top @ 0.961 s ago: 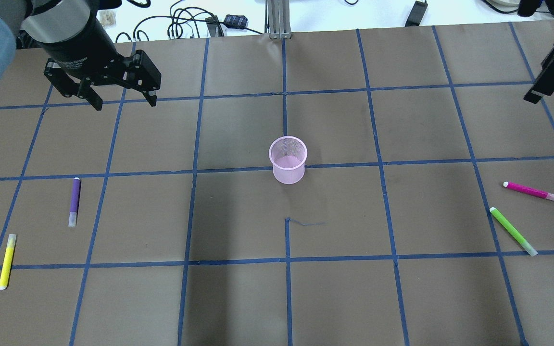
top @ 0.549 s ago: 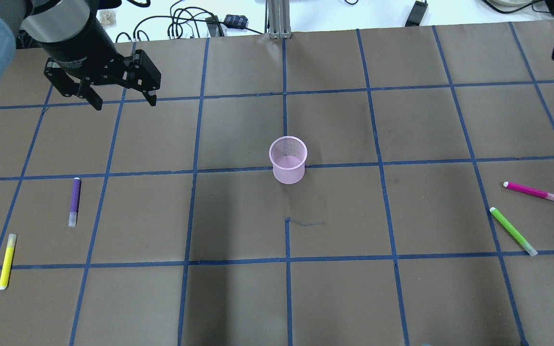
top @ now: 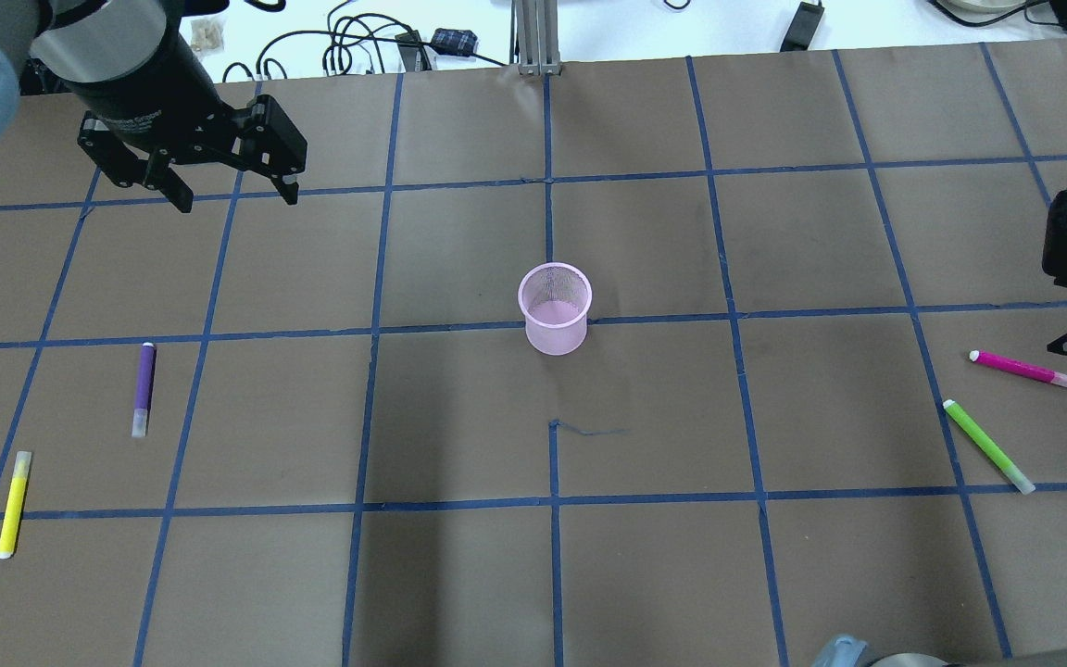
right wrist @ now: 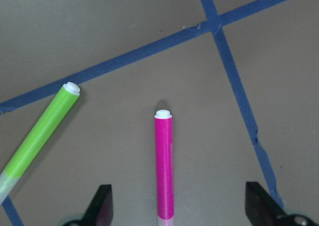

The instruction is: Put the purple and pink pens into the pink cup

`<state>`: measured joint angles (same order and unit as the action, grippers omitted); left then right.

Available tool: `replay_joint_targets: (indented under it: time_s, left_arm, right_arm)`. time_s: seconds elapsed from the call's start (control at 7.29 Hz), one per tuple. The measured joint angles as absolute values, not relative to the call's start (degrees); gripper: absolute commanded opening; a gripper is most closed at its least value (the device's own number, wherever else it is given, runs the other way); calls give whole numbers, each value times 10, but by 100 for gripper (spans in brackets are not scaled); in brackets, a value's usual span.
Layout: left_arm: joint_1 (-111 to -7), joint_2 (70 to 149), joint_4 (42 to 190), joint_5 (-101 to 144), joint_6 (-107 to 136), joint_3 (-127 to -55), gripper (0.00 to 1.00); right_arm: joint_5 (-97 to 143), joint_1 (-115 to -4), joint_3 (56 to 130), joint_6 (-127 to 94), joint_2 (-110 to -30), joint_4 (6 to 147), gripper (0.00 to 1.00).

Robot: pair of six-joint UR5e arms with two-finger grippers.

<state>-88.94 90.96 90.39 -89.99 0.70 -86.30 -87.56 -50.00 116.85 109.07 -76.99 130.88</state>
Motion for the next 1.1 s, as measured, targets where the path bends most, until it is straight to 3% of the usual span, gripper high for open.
replay_joint_targets:
  time_s: [0.55,0.69,0.96,1.1]
  left_arm:
    - [-889,911,904,-901,7,-863,100]
    - [-889,912,904,-901,6,-864,100]
    - [-884,916,904,-901,6,-870,100]
    - [-879,918,904,-900,2,-877,100]
  right_arm:
    - [-855,-490,1236,1113,-741,1427,87]
    - [-854,-490,1248,1114,-739,1461,78]
    - [-850,-490,1255,1114,-736,1483,70]
    - [-842,-490,1255,1116,-735,1485,54]
